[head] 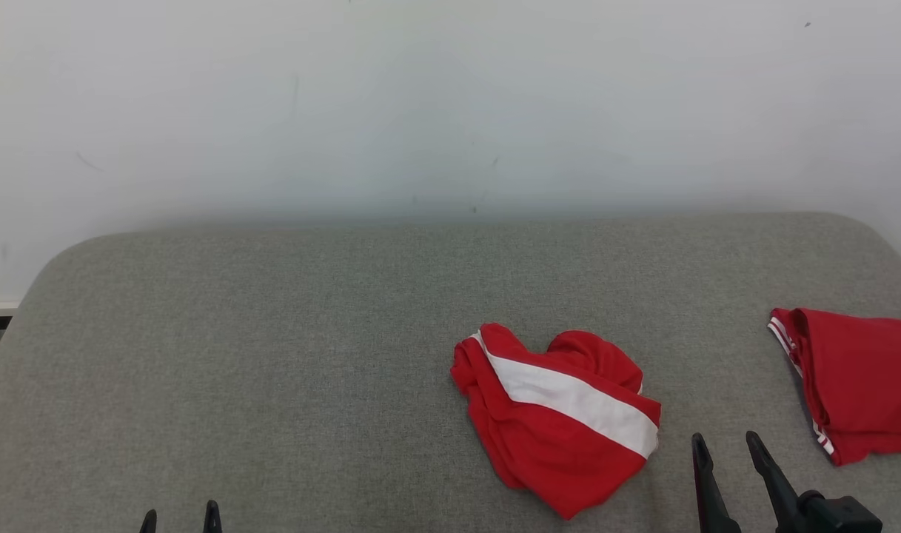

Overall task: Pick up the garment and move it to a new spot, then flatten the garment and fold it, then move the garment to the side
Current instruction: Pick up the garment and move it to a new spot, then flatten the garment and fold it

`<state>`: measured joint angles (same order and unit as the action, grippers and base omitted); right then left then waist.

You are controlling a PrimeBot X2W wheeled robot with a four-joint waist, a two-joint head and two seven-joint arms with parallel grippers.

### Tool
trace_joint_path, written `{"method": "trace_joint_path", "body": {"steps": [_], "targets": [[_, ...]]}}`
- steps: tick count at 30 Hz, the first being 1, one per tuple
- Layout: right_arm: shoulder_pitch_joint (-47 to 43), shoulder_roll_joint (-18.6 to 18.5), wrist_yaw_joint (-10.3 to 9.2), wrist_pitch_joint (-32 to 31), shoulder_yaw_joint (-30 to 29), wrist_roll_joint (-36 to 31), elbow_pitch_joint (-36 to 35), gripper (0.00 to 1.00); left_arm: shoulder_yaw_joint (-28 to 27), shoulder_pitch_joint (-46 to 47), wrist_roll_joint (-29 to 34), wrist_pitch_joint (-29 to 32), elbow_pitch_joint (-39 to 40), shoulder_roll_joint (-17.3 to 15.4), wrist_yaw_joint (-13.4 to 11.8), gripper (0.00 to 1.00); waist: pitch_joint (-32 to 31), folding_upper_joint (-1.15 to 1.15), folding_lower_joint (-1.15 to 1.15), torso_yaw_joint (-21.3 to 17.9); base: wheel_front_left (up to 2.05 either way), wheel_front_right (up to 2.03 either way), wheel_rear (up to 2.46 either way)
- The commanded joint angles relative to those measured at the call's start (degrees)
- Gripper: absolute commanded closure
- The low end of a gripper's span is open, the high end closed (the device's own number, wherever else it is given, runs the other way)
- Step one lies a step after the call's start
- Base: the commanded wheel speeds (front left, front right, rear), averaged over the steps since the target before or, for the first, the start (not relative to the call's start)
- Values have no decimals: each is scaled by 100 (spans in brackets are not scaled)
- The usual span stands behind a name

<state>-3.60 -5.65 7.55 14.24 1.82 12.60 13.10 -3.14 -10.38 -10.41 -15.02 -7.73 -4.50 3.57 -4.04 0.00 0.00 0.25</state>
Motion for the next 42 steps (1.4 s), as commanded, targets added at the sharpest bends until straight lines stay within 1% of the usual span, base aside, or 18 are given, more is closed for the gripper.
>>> {"method": "trace_joint_path", "body": {"steps": [1, 13, 26, 30, 37, 42], "targets": [[-48, 20, -16, 40, -17, 8, 10, 0, -45, -41, 48, -18, -3, 27, 44, 0, 5, 0, 0, -6, 0, 0, 0], [11, 69, -16, 66, 32, 14, 56, 0, -140, -5, 136, -17, -47, 133, 165, 0, 62, 0, 0, -124, 0, 0, 0], [35, 84, -16, 83, 33, 19, 76, 0, -192, 84, 134, -17, -178, 162, 234, 0, 114, 0, 0, -173, 0, 0, 0], [61, 85, -16, 86, 64, 19, 81, 0, -210, 90, 133, -17, -133, 163, 222, 0, 122, 0, 0, -210, 0, 0, 0], [137, 71, -16, 91, 218, 23, 78, 0, -154, 382, 119, -17, -266, 165, 266, 0, 244, 0, 0, -476, 0, 0, 0], [251, 54, -16, 85, 386, 46, 97, 0, 28, 954, -75, 1, -803, 133, 350, 0, 415, 0, 0, -830, 0, 0, 0]]}}
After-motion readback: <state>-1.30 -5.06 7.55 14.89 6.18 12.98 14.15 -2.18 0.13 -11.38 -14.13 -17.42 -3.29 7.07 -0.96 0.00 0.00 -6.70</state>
